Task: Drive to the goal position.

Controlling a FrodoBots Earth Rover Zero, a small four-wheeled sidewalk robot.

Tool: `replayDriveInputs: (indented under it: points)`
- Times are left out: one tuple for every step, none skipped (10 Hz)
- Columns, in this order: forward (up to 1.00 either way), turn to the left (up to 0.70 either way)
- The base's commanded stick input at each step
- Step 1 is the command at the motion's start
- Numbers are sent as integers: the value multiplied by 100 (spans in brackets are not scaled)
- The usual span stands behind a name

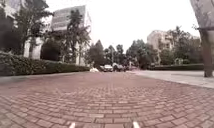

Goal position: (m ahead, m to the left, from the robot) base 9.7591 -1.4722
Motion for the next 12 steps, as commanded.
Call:
replayDriveInputs:
  points:
    - [70,0]
    - [70,0]
    - [70,0]
    - [70,-2]
    - [70,-7]
    - [70,-14]
    - [70,-14]
    - [70,-14]
    - [70,-14]
    - [70,-14]
    - [70,-14]
    - [70,-4]
